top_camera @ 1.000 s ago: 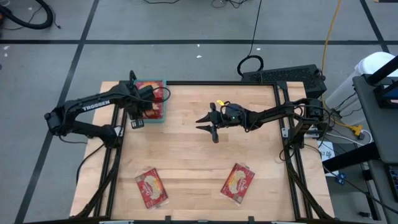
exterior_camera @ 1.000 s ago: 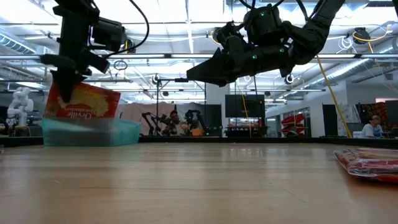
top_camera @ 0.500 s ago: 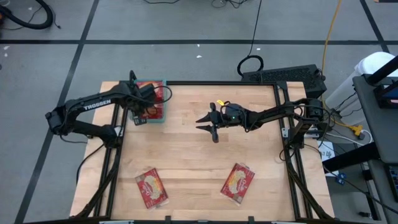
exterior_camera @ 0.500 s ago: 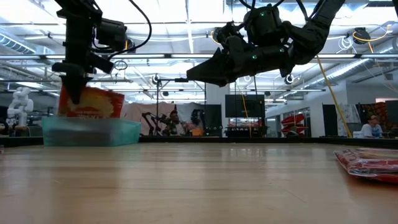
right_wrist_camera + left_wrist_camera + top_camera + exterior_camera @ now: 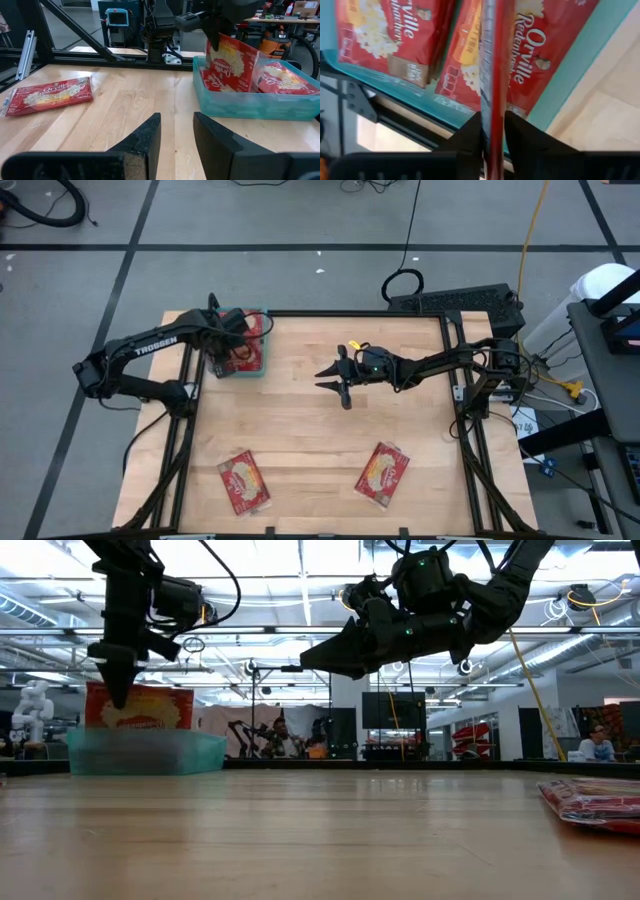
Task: Sort popcorn bags into baskets
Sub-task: Put the popcorn bag into the blue bin
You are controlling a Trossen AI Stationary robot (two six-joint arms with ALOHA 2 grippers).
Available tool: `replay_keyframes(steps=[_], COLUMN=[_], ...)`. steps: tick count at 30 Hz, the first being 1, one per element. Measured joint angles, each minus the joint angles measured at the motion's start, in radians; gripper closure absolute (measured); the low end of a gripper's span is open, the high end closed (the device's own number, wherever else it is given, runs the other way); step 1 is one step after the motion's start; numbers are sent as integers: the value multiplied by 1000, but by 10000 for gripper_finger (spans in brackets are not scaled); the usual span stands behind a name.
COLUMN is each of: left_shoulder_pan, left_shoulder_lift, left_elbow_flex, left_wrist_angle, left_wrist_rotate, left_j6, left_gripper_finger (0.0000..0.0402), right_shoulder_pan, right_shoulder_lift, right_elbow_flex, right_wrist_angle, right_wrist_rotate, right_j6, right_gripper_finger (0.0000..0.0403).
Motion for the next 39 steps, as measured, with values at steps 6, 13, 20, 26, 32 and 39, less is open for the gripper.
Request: replay_keyframes(steps=[6,13,20,26,32,39], left_shoulder_pan=[-1,-2,-2,8,8,9], left_shoulder_lift=[0,0,0,2,9,9], left_elbow_flex=[0,0,51,84,60,51], left_wrist_angle=[40,68,-58,-86,-73,52], left_wrist_rotate=[-34,77,223,252,181,-6], left_j6=[62,161,198,285,285,234], left_gripper_finger=[272,371,384,378,292,228], right_shoulder_pan=[0,0,0,0,0,-1], right_shoulder_lift=[0,0,0,0,-1,-1], right_elbow_flex=[0,0,0,0,0,0], right_wrist_angle=[0,0,0,8,8,7], right_wrist_rotate=[0,0,1,1,1,0], right_j6=[-2,-3,-3,-2,2,-1], right_gripper_finger=[293,293,293,293,293,293])
